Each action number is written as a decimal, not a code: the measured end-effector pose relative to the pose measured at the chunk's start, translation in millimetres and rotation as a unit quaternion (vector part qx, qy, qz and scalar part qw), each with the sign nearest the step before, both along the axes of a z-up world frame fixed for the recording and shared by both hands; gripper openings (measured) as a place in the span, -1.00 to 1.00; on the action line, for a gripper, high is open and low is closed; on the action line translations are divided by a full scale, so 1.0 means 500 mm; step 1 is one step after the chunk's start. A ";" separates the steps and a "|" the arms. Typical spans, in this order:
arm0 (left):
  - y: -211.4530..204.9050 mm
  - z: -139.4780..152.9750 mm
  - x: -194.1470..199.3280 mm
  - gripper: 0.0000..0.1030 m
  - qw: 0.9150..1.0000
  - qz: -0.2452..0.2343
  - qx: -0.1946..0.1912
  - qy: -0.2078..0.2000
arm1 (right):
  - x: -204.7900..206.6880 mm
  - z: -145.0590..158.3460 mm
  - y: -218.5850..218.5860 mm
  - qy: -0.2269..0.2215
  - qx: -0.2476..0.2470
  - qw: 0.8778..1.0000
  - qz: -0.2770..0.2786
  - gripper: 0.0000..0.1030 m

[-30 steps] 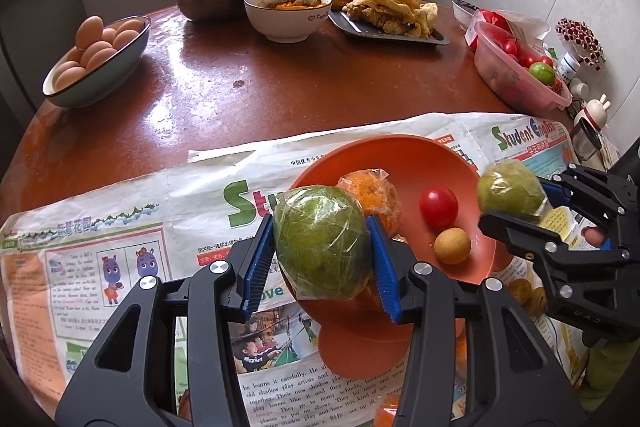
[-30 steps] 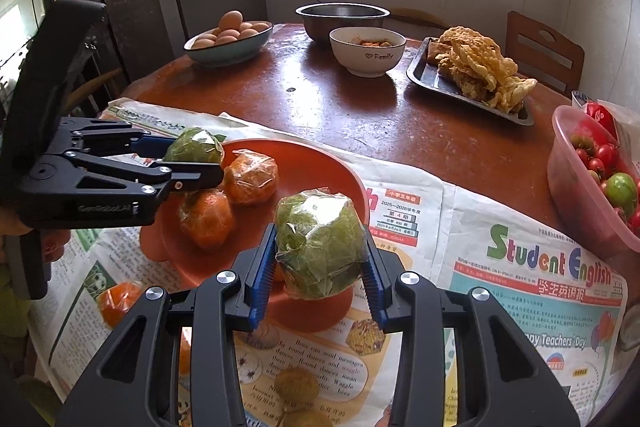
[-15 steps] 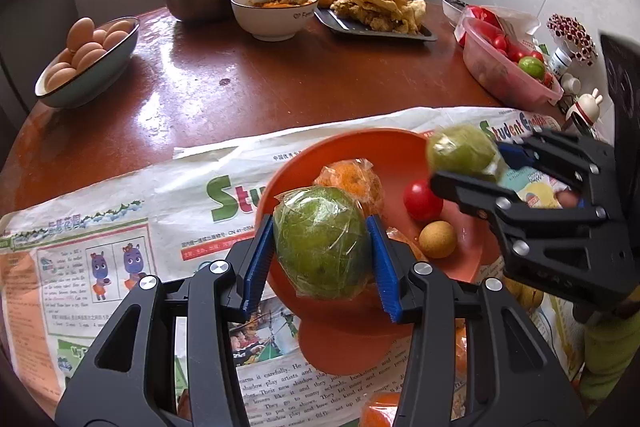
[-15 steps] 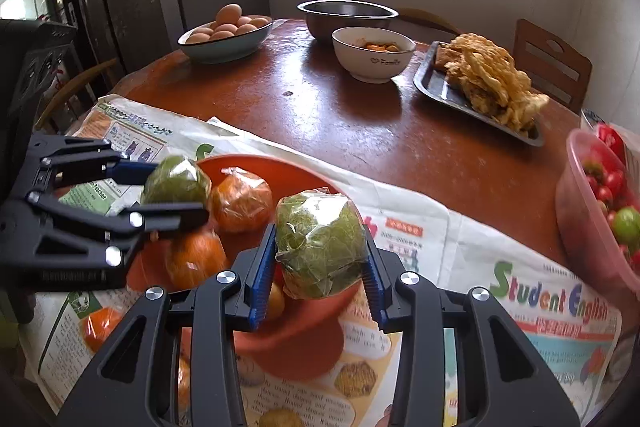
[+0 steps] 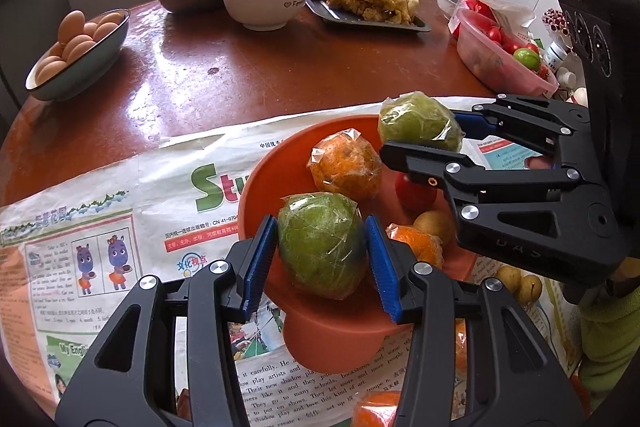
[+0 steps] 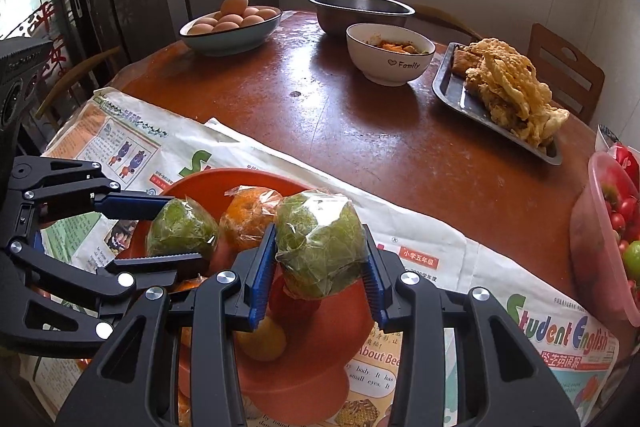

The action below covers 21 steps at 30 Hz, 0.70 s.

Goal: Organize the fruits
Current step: 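Lower both bagged green fruits into the bowl and open both grippers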

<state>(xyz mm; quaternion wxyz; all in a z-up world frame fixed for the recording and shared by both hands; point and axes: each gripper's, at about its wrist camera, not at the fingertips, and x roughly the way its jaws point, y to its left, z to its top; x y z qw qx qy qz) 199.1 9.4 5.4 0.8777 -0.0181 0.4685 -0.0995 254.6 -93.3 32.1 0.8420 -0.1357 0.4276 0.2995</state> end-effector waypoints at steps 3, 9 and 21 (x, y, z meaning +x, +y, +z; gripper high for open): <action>0.000 0.001 0.000 -0.27 1.000 0.000 0.000 0.000 | 0.000 0.000 0.000 0.000 -0.001 1.000 -0.001 -0.26; 0.002 -0.001 0.000 -0.27 1.000 0.001 -0.001 0.000 | -0.001 0.002 -0.003 0.000 0.008 1.000 -0.001 -0.23; 0.003 0.000 -0.006 -0.27 1.000 0.002 -0.002 -0.002 | -0.018 0.016 -0.015 -0.007 0.014 1.000 -0.008 0.06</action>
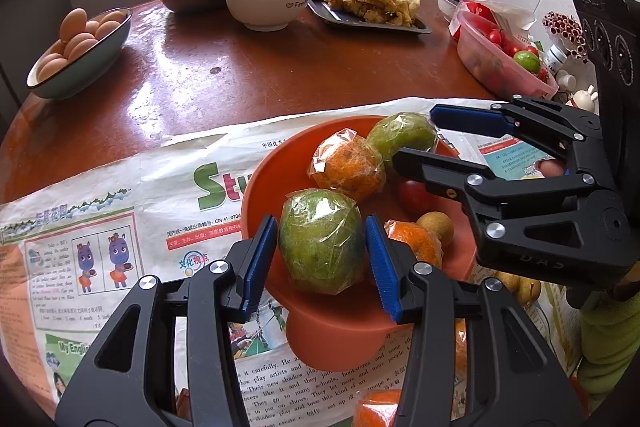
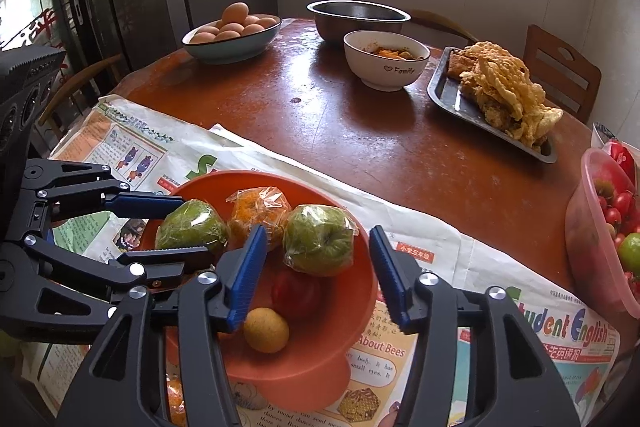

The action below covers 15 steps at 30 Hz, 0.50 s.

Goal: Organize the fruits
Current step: 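Lower both bagged green fruits into the bowl and open both grippers, then withdraw both open grippers from the bowl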

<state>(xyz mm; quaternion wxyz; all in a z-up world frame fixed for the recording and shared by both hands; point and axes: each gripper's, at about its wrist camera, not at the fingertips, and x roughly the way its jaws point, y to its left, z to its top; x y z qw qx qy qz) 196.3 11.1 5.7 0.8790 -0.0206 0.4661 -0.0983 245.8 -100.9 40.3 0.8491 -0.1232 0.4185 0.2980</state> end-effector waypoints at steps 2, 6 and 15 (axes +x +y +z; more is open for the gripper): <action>-0.001 0.000 0.000 -0.27 1.000 0.001 0.000 -0.001 | -0.004 0.003 -0.005 -0.002 0.001 1.000 -0.001 0.07; 0.001 0.002 -0.002 -0.22 1.000 0.003 0.000 -0.002 | -0.009 0.006 -0.013 -0.003 0.002 1.000 -0.005 0.14; 0.004 0.015 -0.013 -0.08 1.000 0.010 -0.004 -0.010 | -0.023 0.015 -0.028 -0.007 0.007 1.000 -0.013 0.35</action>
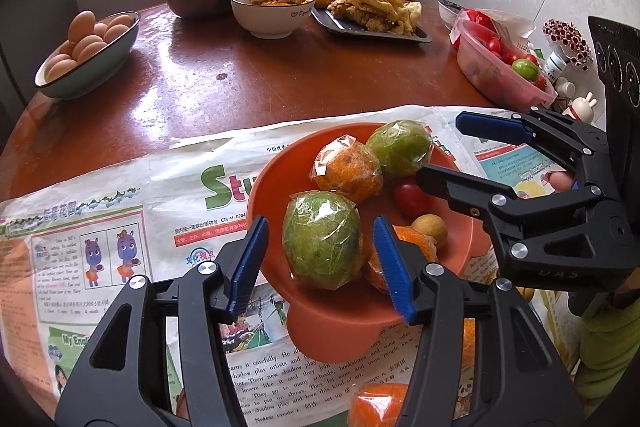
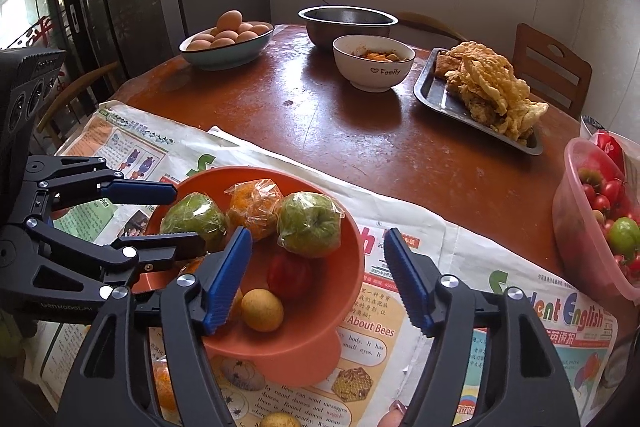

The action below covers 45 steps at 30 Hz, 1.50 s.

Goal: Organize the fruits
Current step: 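Withdraw both open grippers from the bowl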

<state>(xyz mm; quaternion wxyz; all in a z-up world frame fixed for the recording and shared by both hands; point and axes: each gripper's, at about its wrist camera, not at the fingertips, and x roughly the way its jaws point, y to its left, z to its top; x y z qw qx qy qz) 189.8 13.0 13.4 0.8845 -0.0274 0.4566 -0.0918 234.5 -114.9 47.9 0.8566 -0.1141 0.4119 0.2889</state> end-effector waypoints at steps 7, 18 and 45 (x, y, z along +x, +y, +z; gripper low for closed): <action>0.002 0.011 -0.012 0.13 1.000 0.007 -0.002 -0.006 | -0.013 0.011 -0.013 -0.006 0.004 1.000 -0.007 0.51; 0.001 0.036 -0.035 0.38 1.000 0.014 -0.002 -0.019 | -0.032 0.033 -0.040 -0.018 0.014 0.999 -0.023 0.74; -0.036 0.082 -0.124 0.81 0.999 0.014 -0.006 -0.047 | -0.136 0.090 -0.122 -0.055 0.037 0.997 -0.044 0.85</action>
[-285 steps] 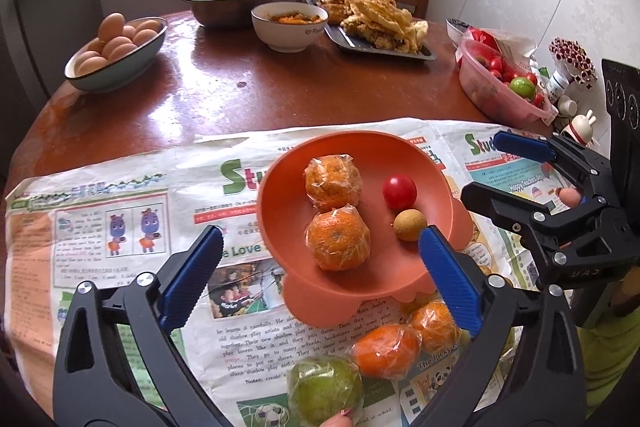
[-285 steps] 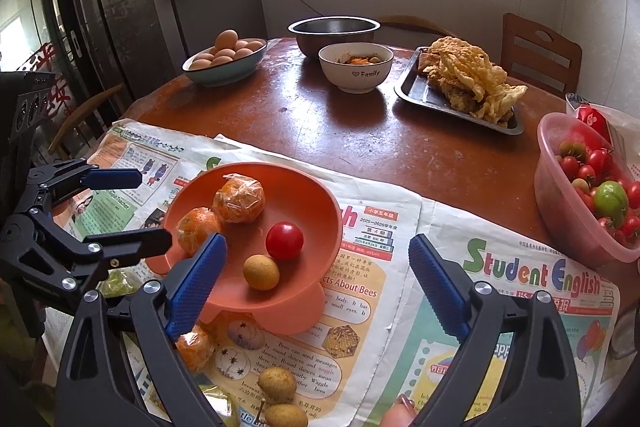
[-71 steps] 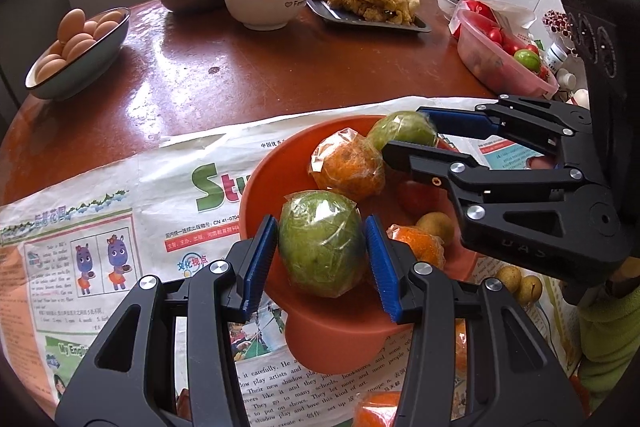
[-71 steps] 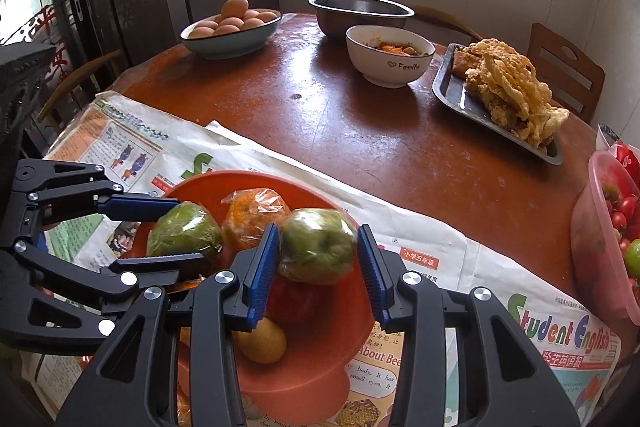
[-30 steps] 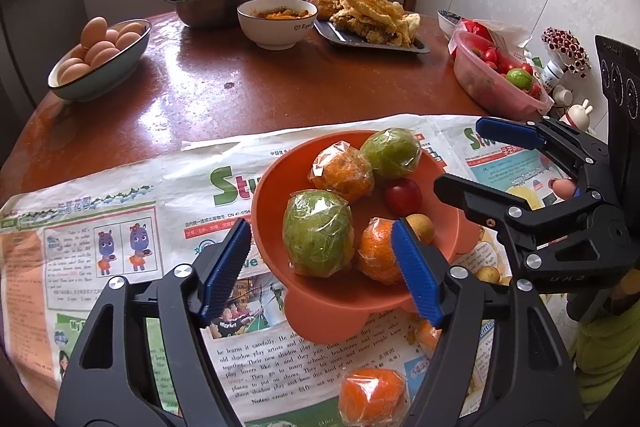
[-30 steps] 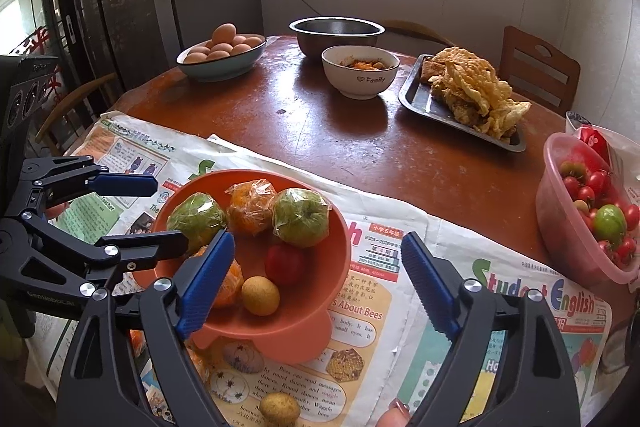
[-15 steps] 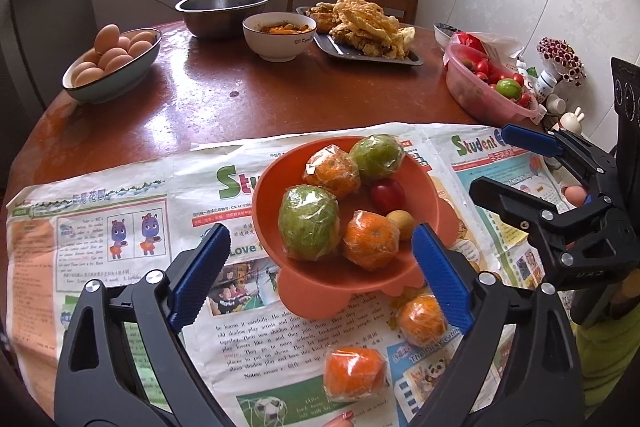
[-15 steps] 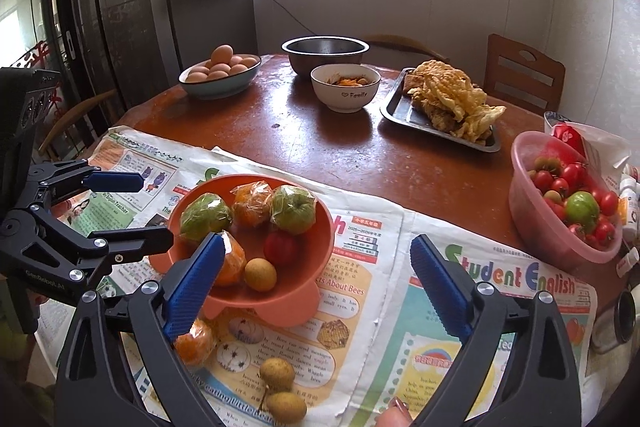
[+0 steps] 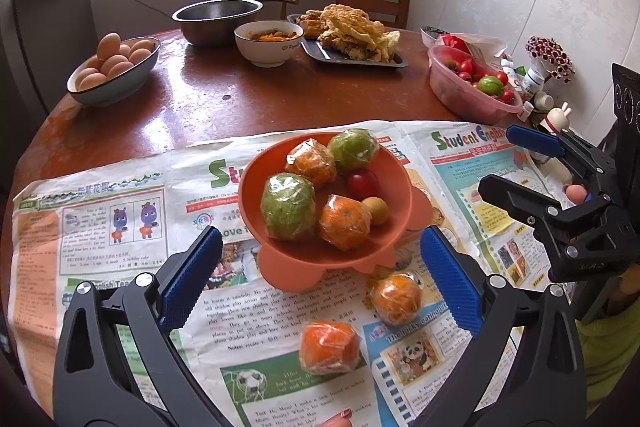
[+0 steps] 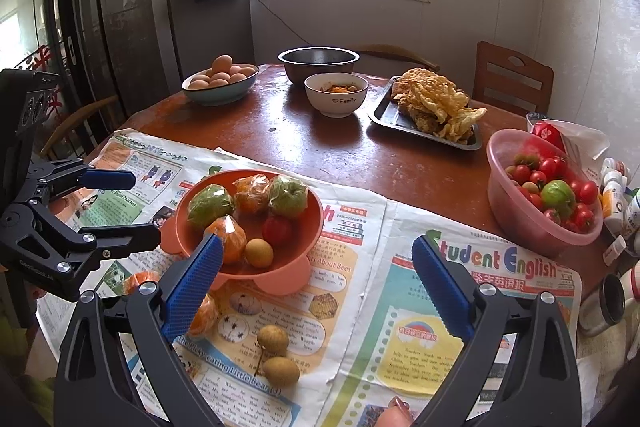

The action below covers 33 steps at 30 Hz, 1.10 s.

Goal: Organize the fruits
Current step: 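Withdraw both open grippers from the bowl, then move left gripper to a bagged mandarin while right gripper approaches a brown round fruit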

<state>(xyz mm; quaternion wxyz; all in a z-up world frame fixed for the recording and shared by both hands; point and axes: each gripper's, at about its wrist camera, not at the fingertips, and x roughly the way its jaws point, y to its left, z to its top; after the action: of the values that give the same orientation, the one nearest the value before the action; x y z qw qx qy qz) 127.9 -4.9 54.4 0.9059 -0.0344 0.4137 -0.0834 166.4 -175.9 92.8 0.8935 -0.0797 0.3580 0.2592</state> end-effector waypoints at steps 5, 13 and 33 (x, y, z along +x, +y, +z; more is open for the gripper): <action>-0.016 0.001 -0.015 0.81 1.000 -0.006 0.002 -0.001 | -0.014 -0.003 -0.017 0.000 0.000 1.000 -0.005 0.85; -0.041 -0.007 -0.032 0.81 1.000 -0.018 0.007 0.004 | -0.042 -0.024 -0.044 0.006 -0.006 1.000 -0.009 0.85; -0.103 -0.043 -0.064 0.80 0.998 -0.050 0.026 0.023 | -0.102 -0.074 -0.076 0.022 -0.028 0.999 -0.006 0.85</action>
<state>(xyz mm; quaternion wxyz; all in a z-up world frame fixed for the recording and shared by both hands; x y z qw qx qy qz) 95.7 -56.6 33.0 0.8913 0.0084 0.4379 -0.1173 115.4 -214.0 55.8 0.8841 -0.0968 0.3855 0.2456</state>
